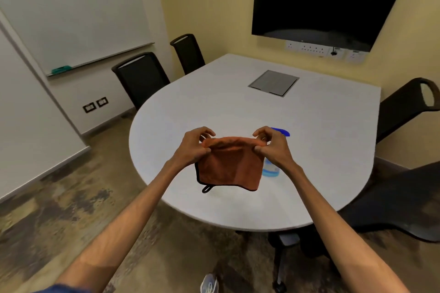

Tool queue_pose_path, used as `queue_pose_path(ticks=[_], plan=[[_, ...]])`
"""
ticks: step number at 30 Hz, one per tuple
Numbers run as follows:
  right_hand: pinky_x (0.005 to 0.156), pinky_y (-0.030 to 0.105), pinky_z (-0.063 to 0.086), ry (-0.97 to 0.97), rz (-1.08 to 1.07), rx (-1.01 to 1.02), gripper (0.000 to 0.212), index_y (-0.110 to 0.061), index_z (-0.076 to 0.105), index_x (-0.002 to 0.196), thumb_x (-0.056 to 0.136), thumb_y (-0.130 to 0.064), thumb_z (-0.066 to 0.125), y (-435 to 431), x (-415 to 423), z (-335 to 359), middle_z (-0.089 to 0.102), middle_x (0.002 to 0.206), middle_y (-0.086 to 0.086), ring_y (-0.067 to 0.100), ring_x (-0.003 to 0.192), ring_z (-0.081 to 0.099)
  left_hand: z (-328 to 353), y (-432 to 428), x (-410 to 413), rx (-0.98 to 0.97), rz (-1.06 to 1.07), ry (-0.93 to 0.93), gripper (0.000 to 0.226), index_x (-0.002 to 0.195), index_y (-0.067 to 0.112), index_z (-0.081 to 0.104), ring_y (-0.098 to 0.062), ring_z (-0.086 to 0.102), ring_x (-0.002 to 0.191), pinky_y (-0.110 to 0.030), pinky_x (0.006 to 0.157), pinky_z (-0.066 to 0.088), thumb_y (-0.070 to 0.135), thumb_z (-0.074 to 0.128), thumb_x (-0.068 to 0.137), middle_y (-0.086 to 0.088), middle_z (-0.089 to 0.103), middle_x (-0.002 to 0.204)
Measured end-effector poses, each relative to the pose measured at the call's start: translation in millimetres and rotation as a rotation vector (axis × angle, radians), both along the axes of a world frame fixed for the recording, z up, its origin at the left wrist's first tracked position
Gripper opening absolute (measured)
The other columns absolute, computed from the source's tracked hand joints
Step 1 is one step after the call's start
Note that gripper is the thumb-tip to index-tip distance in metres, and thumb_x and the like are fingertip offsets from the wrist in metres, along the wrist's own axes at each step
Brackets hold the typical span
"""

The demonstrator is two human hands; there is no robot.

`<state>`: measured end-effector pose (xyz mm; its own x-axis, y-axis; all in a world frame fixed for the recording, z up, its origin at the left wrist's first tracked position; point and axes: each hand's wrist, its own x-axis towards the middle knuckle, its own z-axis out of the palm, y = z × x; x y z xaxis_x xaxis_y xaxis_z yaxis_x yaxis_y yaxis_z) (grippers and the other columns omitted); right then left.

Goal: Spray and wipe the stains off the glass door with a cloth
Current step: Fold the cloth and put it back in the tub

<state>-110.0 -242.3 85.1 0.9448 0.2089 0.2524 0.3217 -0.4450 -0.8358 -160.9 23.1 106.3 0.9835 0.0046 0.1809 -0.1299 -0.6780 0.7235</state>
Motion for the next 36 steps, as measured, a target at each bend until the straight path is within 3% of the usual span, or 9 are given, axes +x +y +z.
queue_pose_path(ticks=[6, 13, 15, 17, 20, 23, 27, 32, 36], plan=[[0.071, 0.025, 0.057, 0.037, -0.13, -0.077, 0.028, -0.016, 0.073, 0.097, 0.072, -0.004, 0.071, 19, 76, -18, 0.072, 0.088, -0.003, 0.012, 0.084, 0.067, -21, 23, 105, 0.079, -0.154, 0.051, 0.053, 0.116, 0.019, 0.061, -0.019, 0.06, 0.089, -0.026, 0.071, 0.05, -0.003, 0.065, 0.068, 0.0, 0.061, 0.09], [0.076, 0.024, 0.056, 0.167, -0.127, -0.132, 0.038, -0.015, 0.075, 0.1, 0.068, 0.002, 0.066, 30, 104, -59, 0.071, 0.087, -0.008, 0.011, 0.086, 0.067, -69, 31, 161, 0.127, -0.243, 0.221, 0.054, 0.116, 0.019, 0.062, -0.012, 0.055, 0.073, -0.019, 0.061, 0.043, -0.005, 0.06, 0.067, 0.009, 0.054, 0.075], [0.076, 0.022, 0.055, 0.259, -0.056, -0.186, 0.035, -0.018, 0.076, 0.097, 0.069, 0.0, 0.065, 33, 106, -70, 0.071, 0.09, -0.009, 0.011, 0.088, 0.067, -83, 35, 167, 0.19, -0.312, 0.35, 0.044, 0.103, 0.021, 0.067, -0.013, 0.052, 0.069, -0.022, 0.061, 0.041, 0.005, 0.056, 0.063, 0.006, 0.053, 0.074], [0.07, 0.016, 0.051, 0.343, 0.008, -0.221, 0.028, -0.023, 0.074, 0.091, 0.074, -0.004, 0.065, 35, 110, -81, 0.07, 0.086, -0.012, 0.011, 0.084, 0.066, -93, 38, 172, 0.233, -0.377, 0.466, 0.013, 0.066, 0.015, 0.056, -0.017, 0.039, 0.059, -0.029, 0.057, 0.032, 0.014, 0.048, 0.055, -0.001, 0.043, 0.062], [0.066, 0.013, 0.046, 0.381, 0.004, -0.188, 0.019, -0.024, 0.071, 0.086, 0.082, -0.006, 0.064, 35, 118, -88, 0.068, 0.082, -0.012, 0.01, 0.079, 0.064, -101, 48, 180, 0.2, -0.399, 0.536, 0.007, 0.065, 0.009, 0.053, -0.019, 0.042, 0.063, -0.032, 0.059, 0.033, 0.014, 0.056, 0.066, -0.005, 0.046, 0.066], [0.076, 0.026, 0.052, 0.417, -0.001, -0.075, 0.015, -0.015, 0.071, 0.091, 0.087, -0.003, 0.063, 32, 128, -88, 0.071, 0.085, 0.002, 0.018, 0.083, 0.066, -103, 60, 188, 0.086, -0.439, 0.582, 0.004, 0.086, 0.014, 0.064, -0.016, 0.054, 0.077, -0.028, 0.071, 0.044, 0.011, 0.067, 0.086, 0.001, 0.059, 0.082], [0.082, 0.033, 0.053, 0.506, 0.043, 0.138, 0.02, -0.014, 0.067, 0.1, 0.084, -0.001, 0.067, 26, 143, -77, 0.07, 0.095, 0.01, 0.019, 0.089, 0.065, -86, 70, 203, -0.101, -0.493, 0.609, 0.013, 0.092, 0.022, 0.069, -0.008, 0.062, 0.079, -0.02, 0.072, 0.048, 0.017, 0.076, 0.083, 0.006, 0.067, 0.083], [0.073, 0.031, 0.058, 0.637, -0.138, 0.64, 0.046, -0.024, 0.059, 0.124, 0.083, -0.026, 0.077, 30, 156, -66, 0.066, 0.116, 0.007, 0.023, 0.099, 0.068, -84, 80, 207, -0.893, -0.262, 0.612, 0.07, 0.132, 0.015, 0.059, -0.021, 0.062, 0.118, -0.032, 0.095, 0.052, 0.051, 0.079, 0.075, -0.004, 0.066, 0.128], [0.07, 0.029, 0.059, 0.635, -0.27, 0.738, 0.038, -0.021, 0.058, 0.124, 0.089, -0.021, 0.073, 48, 158, -77, 0.068, 0.112, 0.009, 0.018, 0.09, 0.07, -114, 63, 192, -0.856, -0.291, 0.823, 0.063, 0.141, 0.012, 0.051, -0.021, 0.061, 0.124, -0.032, 0.096, 0.055, 0.036, 0.073, 0.087, -0.006, 0.063, 0.136]])
